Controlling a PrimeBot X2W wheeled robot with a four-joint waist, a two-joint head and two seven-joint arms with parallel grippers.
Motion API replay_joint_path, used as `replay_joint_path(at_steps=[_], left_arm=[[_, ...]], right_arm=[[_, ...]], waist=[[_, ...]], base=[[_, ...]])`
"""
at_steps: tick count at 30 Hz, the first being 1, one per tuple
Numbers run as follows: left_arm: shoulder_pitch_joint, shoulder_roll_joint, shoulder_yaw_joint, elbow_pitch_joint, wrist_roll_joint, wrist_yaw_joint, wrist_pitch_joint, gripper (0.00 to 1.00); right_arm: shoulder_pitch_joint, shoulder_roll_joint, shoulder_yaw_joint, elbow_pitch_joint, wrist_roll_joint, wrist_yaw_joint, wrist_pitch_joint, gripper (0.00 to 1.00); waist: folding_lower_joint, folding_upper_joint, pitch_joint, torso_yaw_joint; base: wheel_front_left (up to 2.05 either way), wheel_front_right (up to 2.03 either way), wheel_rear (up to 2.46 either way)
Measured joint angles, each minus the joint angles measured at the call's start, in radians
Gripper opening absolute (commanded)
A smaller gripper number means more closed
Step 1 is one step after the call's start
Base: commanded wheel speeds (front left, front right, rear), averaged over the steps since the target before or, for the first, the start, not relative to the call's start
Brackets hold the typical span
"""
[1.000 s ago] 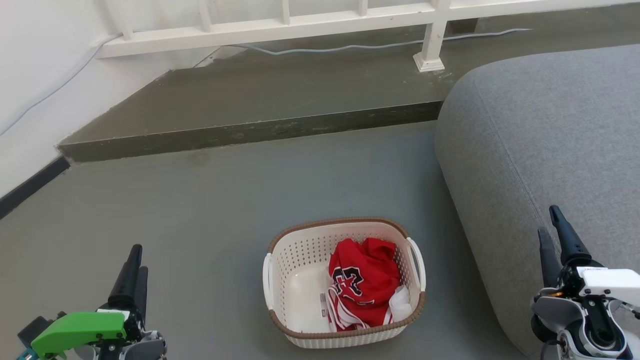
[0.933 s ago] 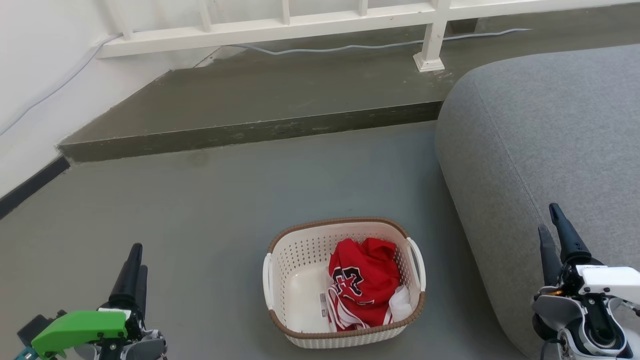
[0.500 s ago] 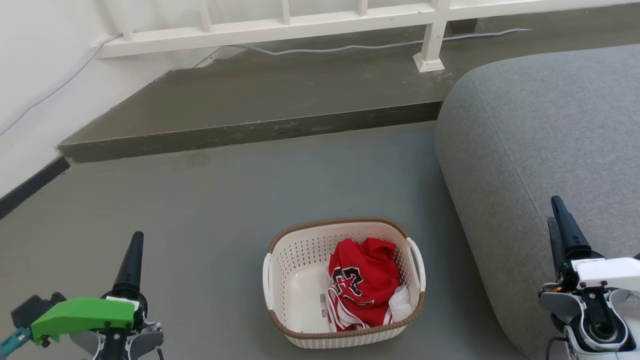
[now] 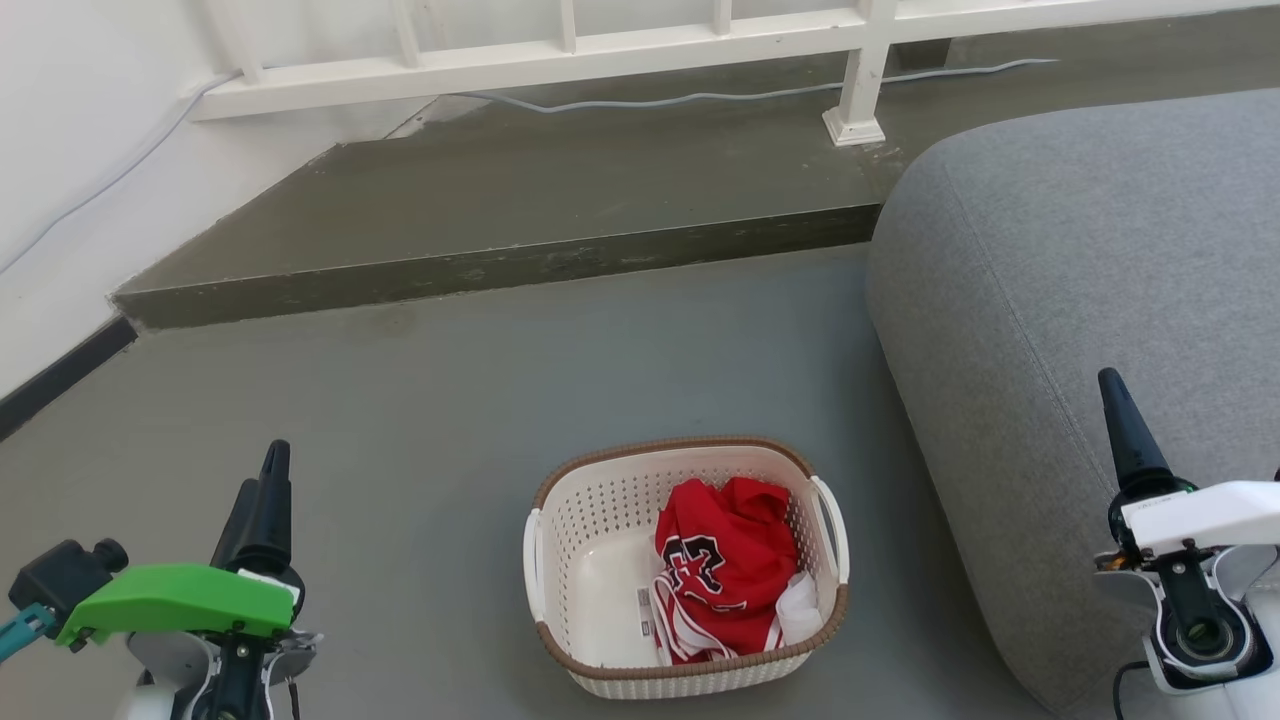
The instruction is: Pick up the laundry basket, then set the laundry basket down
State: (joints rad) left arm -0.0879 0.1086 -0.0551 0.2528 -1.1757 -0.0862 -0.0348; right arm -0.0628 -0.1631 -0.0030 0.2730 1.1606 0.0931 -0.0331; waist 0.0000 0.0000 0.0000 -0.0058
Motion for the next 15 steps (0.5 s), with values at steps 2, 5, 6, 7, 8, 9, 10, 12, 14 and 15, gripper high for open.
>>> replay_joint_path(at_steps=[2,5,6,7,8,9,10,12,14,15], left_arm=[[-0.002,0.002,-0.002,-0.004,0.033,0.009,-0.003,1.0],[-0.005,0.003,-0.009,-0.009,0.082,0.021,-0.012,1.0],[-0.007,0.004,-0.012,-0.01,0.097,0.026,-0.014,1.0],[-0.01,0.004,-0.014,-0.011,0.107,0.027,-0.021,1.0],[-0.012,0.004,-0.017,-0.012,0.125,0.033,-0.024,1.0],[-0.014,0.005,-0.019,-0.014,0.139,0.035,-0.026,1.0],[-0.014,0.005,-0.022,-0.016,0.15,0.038,-0.031,1.0],[-0.014,0.005,-0.03,-0.018,0.171,0.044,-0.033,1.0],[-0.014,0.005,-0.039,-0.018,0.198,0.052,-0.043,1.0],[-0.014,0.005,-0.042,-0.018,0.209,0.053,-0.045,1.0]], right_arm=[[-0.009,-0.01,0.007,-0.001,-0.038,-0.011,-0.007,1.0],[-0.017,-0.022,0.02,-0.004,-0.091,-0.025,-0.016,1.0],[-0.018,-0.026,0.026,-0.004,-0.112,-0.029,-0.021,1.0],[-0.018,-0.029,0.032,-0.004,-0.13,-0.034,-0.025,1.0],[-0.019,-0.031,0.038,-0.004,-0.144,-0.035,-0.027,1.0],[-0.02,-0.032,0.043,-0.004,-0.158,-0.037,-0.029,1.0],[-0.022,-0.034,0.049,-0.004,-0.176,-0.044,-0.033,1.0],[-0.026,-0.037,0.059,-0.004,-0.205,-0.052,-0.037,1.0],[-0.032,-0.041,0.071,-0.004,-0.233,-0.053,-0.046,1.0],[-0.034,-0.043,0.077,-0.005,-0.248,-0.053,-0.048,1.0]], waist=[[0.0,0.0,0.0,0.0],[0.0,0.0,-0.001,-0.001],[0.0,0.0,-0.002,-0.001],[0.0,0.0,-0.002,-0.001],[0.0,0.0,-0.002,-0.001],[0.0,0.0,-0.003,-0.001],[0.0,0.0,-0.003,-0.001],[0.0,0.0,-0.004,-0.001],[0.0,0.0,-0.004,-0.001],[0.0,0.0,-0.004,-0.001]], base=[[0.0,0.0,0.0],[0.0,0.0,0.0],[0.0,0.0,0.0],[0.0,0.0,0.0],[0.0,0.0,0.0],[0.0,0.0,0.0],[0.0,0.0,0.0],[0.0,0.0,0.0],[0.0,0.0,0.0],[0.0,0.0,0.0]])
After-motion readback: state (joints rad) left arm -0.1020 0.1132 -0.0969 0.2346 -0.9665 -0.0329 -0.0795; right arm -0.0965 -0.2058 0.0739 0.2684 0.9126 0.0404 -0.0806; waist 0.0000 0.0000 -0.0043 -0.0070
